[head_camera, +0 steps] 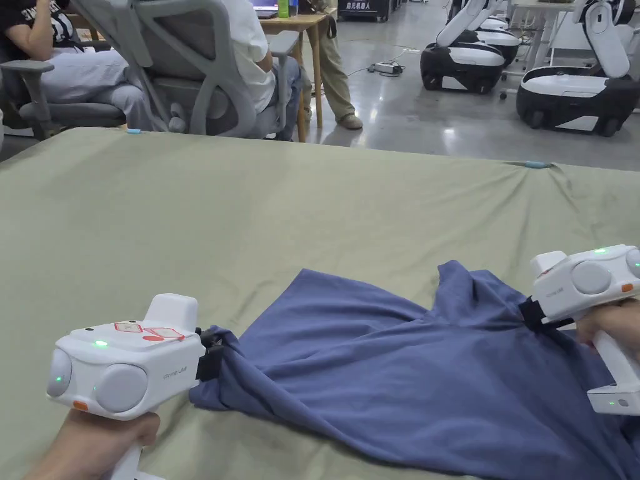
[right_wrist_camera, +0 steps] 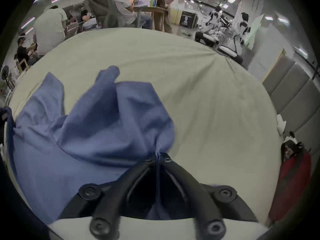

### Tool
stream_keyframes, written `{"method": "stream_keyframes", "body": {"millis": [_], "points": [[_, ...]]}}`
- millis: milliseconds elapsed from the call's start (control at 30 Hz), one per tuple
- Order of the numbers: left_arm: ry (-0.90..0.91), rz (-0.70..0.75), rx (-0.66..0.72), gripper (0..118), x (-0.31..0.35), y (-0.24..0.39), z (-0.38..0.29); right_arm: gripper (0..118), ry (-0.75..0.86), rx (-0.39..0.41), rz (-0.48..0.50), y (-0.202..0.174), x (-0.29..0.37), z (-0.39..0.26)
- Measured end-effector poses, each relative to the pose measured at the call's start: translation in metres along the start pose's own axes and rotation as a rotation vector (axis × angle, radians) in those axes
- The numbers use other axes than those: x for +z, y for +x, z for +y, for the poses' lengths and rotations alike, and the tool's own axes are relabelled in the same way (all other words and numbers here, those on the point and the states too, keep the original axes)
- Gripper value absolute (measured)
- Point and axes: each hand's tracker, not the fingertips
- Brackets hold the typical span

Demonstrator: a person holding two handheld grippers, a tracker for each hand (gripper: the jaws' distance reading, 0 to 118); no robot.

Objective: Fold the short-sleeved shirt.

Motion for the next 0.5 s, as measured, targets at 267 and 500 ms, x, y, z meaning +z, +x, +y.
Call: {"method": "stream_keyframes", "body": {"millis": [267, 500], "points": [[0.142, 0.012, -0.026, 3, 0.028, 0.004, 0.089, 3, 0.243, 0.007, -0.042, 0.010, 0.141, 0.050], [0.292, 0.015, 0.057, 3, 0.068, -0.007, 0.246, 3, 0.484, -0.055, -0.193, 0.053, 0.295, 0.120]]}}
